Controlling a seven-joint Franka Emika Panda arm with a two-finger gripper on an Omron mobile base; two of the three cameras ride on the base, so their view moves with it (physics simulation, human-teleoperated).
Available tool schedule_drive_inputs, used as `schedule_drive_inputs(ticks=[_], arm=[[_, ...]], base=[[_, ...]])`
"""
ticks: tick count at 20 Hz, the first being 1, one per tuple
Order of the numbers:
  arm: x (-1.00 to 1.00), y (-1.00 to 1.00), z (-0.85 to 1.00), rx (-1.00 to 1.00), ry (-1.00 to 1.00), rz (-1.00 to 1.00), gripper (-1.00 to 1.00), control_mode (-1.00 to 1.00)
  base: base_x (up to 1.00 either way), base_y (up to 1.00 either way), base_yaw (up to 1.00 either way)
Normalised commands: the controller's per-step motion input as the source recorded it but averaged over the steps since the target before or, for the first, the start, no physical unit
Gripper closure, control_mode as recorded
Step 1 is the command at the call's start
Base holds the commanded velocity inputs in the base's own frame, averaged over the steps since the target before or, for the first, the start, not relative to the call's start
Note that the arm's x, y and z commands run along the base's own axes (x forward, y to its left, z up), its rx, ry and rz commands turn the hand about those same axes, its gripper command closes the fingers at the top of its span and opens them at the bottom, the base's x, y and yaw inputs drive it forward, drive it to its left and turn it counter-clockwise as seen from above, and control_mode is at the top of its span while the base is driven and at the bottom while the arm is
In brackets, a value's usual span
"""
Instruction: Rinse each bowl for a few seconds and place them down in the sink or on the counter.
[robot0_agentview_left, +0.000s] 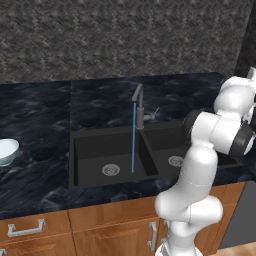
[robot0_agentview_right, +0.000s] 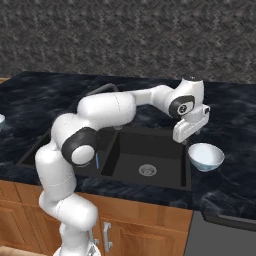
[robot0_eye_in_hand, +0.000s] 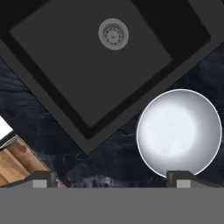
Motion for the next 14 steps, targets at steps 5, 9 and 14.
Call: schedule_drive_inputs(ticks=[5, 9, 14], arm=[[-0.18, 0.42, 0.57, -0.02, 0.0, 0.18, -1.0, -1.0], [-0.23, 0.38, 0.35, 0.0, 0.0, 0.19, -1.0, -1.0], [-0.17, 0.52, 0.27, 0.0, 0.02, 0.2, -1.0, -1.0]], base=[[0.0, 0.0, 0.0], [0.0, 0.0, 0.0], [0.0, 0.0, 0.0]])
